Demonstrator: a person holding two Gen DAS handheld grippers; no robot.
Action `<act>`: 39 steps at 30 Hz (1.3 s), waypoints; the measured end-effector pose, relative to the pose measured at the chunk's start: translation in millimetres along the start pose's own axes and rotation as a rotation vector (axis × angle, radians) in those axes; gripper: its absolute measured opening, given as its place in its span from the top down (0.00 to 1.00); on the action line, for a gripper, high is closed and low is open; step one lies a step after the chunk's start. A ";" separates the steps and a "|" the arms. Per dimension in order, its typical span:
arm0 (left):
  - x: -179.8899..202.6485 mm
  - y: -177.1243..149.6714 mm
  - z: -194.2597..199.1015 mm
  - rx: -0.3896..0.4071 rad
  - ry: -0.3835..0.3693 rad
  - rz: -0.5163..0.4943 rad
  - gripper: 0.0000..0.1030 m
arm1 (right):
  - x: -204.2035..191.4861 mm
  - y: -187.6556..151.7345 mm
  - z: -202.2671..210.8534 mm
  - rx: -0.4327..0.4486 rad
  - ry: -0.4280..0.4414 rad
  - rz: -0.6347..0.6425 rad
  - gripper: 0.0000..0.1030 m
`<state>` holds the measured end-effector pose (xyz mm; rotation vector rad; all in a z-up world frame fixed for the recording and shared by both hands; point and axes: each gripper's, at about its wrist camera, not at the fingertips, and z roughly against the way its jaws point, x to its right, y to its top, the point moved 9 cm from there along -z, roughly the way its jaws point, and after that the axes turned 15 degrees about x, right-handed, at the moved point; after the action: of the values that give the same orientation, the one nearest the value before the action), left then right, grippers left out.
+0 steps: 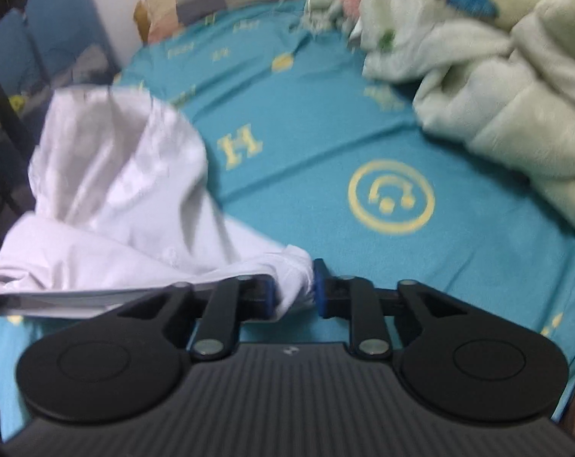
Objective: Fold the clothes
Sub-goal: 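Grasp the T-shirt edge with the right gripper while the left gripper holds it, then raise the T-shirt high with both grippers to shake it out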
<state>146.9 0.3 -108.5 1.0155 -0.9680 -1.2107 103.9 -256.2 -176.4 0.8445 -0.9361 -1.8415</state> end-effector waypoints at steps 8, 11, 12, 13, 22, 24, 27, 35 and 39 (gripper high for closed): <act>2.6 152.9 69.2 0.310 -0.072 0.112 0.92 | -28.0 144.5 95.3 0.471 0.062 0.143 0.84; 4.8 234.5 110.4 0.431 -0.098 0.131 0.92 | -40.3 212.6 151.6 0.631 0.084 0.199 0.84; 5.4 262.4 125.6 0.468 -0.109 0.135 0.92 | -41.9 234.5 170.6 0.669 0.095 0.201 0.84; 6.1 290.3 140.9 0.504 -0.120 0.138 0.92 | -42.3 255.2 190.5 0.703 0.109 0.201 0.85; -6.0 471.9 300.5 0.762 -0.184 0.083 0.91 | -32.6 393.3 383.8 0.945 0.263 0.167 0.85; -9.2 493.7 327.0 0.791 -0.179 0.082 0.91 | -31.4 414.5 418.8 0.980 0.292 0.166 0.85; -13.5 514.6 359.6 0.813 -0.191 0.095 0.91 | -30.3 437.2 460.1 1.022 0.315 0.205 0.85; 2.7 526.9 320.4 0.758 -0.198 0.079 0.91 | -31.5 459.6 462.8 1.030 0.304 0.270 0.85; 23.3 497.0 219.9 0.662 -0.188 0.058 0.90 | -37.8 454.7 376.0 0.937 0.261 0.284 0.85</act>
<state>68.3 -7.7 429.8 1.3848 -1.5951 -0.9603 -15.9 -274.2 402.3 1.3690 -1.6686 -0.9621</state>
